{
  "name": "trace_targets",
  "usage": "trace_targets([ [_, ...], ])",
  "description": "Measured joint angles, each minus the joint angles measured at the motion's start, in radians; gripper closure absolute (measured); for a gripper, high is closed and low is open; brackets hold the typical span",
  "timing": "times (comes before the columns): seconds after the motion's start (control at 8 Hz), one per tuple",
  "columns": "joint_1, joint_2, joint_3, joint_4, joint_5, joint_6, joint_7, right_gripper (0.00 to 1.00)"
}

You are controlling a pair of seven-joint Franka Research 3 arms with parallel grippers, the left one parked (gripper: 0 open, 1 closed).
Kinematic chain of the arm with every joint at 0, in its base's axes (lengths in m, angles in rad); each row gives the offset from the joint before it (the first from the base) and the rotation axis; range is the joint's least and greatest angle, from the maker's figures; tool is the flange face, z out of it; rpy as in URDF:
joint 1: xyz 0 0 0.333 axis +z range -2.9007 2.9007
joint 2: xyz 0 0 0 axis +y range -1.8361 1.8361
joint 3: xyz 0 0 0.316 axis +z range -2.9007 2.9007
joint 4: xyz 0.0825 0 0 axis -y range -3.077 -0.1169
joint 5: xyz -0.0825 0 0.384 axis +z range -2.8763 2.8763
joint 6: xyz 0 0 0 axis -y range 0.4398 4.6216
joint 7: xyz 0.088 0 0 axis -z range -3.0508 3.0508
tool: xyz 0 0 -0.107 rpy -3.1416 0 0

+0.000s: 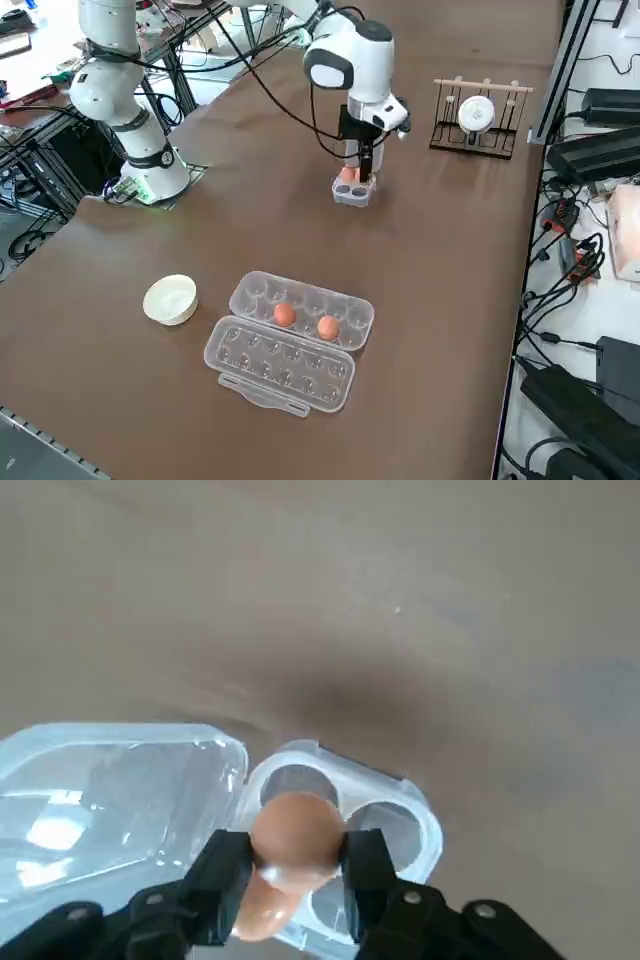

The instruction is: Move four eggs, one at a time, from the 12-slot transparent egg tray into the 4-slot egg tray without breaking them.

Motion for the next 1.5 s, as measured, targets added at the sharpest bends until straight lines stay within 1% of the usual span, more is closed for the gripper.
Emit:
trace_targets([
  [0.12, 0.011, 0.0, 0.0, 0.0, 0.0, 0.001, 0.016, 0.47],
  [0.25, 0.015, -0.004, 0.0, 0.001, 0.0, 0.01, 0.021, 0.52],
  [0.38, 0.014, -0.009, -0.001, -0.001, 0.0, 0.008, 0.022, 0.7],
  [0.5, 0.014, -0.011, -0.002, -0.002, 0.0, 0.007, 0.023, 0.85],
  [0.62, 0.013, -0.01, -0.003, -0.002, 0.0, 0.007, 0.025, 0.81],
  [0.75, 0.013, -0.009, -0.004, -0.004, 0.0, 0.007, 0.025, 0.66],
  [1.0, 0.013, -0.023, -0.013, 0.004, 0.0, 0.002, 0.025, 0.32],
  [1.12, 0.012, -0.047, -0.032, 0.023, -0.001, -0.023, 0.025, 0.12],
  [1.25, 0.01, -0.071, -0.069, 0.056, -0.001, -0.06, 0.024, 0.0],
  [1.38, 0.002, -0.089, -0.118, 0.087, -0.002, -0.091, -0.001, 0.0],
  [1.5, -0.018, -0.098, -0.161, 0.101, -0.002, -0.102, -0.066, 0.0],
])
